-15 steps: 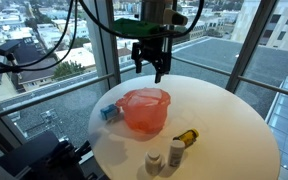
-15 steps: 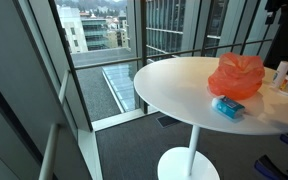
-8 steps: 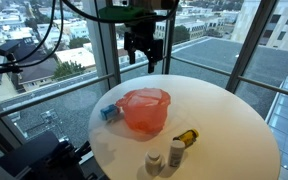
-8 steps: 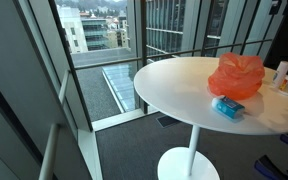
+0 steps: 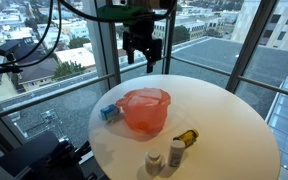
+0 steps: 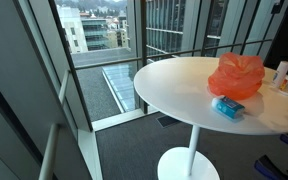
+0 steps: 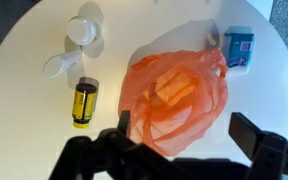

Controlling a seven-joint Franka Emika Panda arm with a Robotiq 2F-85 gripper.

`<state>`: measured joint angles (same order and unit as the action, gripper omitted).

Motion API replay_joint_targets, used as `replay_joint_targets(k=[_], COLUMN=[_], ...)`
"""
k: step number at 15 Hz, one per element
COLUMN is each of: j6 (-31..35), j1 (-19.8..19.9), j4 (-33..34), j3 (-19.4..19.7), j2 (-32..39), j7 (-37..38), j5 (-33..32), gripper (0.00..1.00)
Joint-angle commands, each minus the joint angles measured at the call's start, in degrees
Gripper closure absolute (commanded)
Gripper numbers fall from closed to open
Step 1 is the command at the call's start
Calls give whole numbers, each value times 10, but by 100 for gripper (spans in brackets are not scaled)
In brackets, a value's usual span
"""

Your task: Take the black bottle out of the carrier bag

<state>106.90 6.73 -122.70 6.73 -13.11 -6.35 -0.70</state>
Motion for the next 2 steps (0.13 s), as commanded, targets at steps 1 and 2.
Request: replay_joint_targets(k=[1,2], j6=[-2,-2], j1=[-2,-2], j4=[1,1], j3=[2,2], j2=[0,0], j7=[0,0], j5=[0,0], gripper=[0,0])
